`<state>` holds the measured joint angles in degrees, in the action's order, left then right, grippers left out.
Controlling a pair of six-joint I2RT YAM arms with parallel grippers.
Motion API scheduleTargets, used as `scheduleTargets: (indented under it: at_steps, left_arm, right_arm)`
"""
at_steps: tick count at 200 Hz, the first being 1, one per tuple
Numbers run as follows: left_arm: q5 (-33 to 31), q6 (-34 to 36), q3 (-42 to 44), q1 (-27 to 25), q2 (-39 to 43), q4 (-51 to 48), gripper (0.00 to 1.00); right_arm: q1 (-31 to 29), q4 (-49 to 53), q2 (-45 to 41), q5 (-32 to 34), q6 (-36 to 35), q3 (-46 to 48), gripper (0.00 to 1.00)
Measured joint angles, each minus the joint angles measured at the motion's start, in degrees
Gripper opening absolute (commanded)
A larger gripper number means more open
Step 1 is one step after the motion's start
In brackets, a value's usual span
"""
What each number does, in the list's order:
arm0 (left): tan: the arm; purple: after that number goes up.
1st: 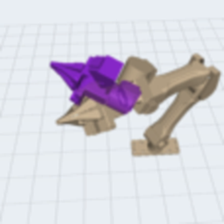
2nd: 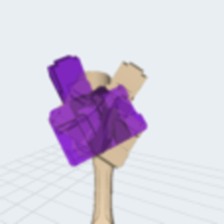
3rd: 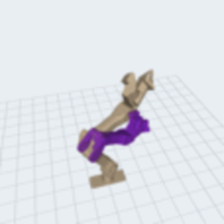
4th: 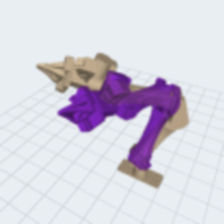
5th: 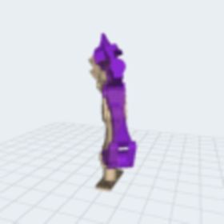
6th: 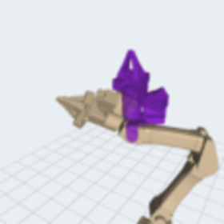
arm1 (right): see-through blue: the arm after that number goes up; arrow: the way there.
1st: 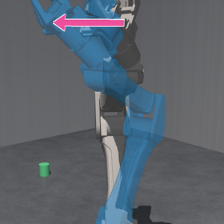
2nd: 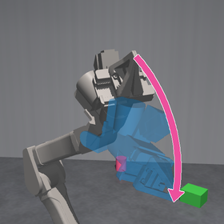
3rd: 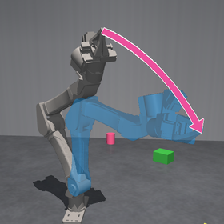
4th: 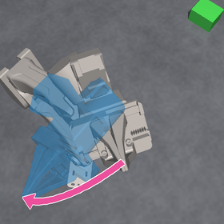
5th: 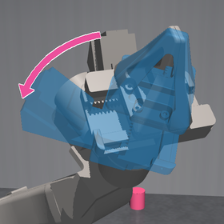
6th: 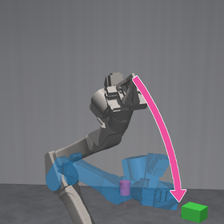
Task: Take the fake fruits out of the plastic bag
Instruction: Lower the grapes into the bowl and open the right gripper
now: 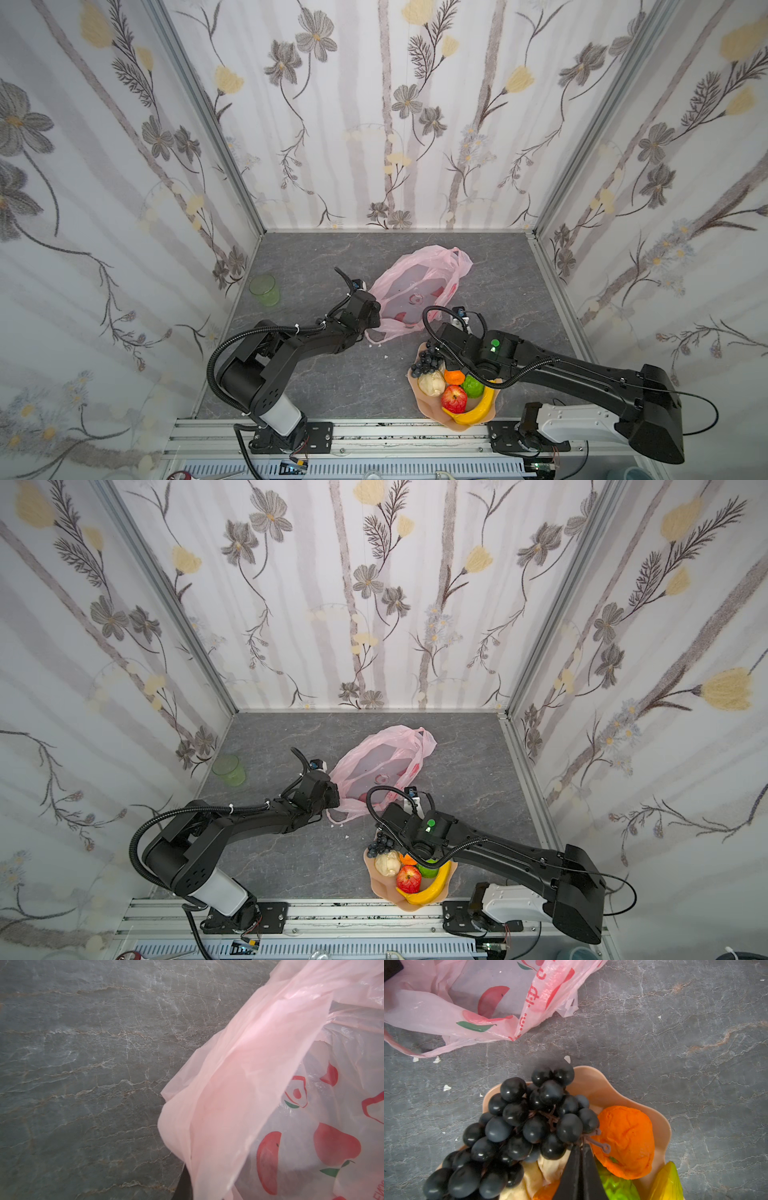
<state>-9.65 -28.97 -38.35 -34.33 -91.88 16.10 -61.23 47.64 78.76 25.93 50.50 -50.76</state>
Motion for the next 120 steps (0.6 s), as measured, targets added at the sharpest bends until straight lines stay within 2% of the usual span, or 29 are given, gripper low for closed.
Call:
scheduleTargets:
  at_steps: [66,120]
  left_arm:
    - [0.0,0.0,0.0,0.0,0.0,0.0,0.08]
    - [-0.1,0.0,0.0,0.0,0.0,0.0,0.08]
  right_arm:
    - [2.0,-2.2,1.9,0.3,-0.7,0.4,0.21]
    - [3.1,-2.4,1.0,0.4,-0.7,1.7,0.36]
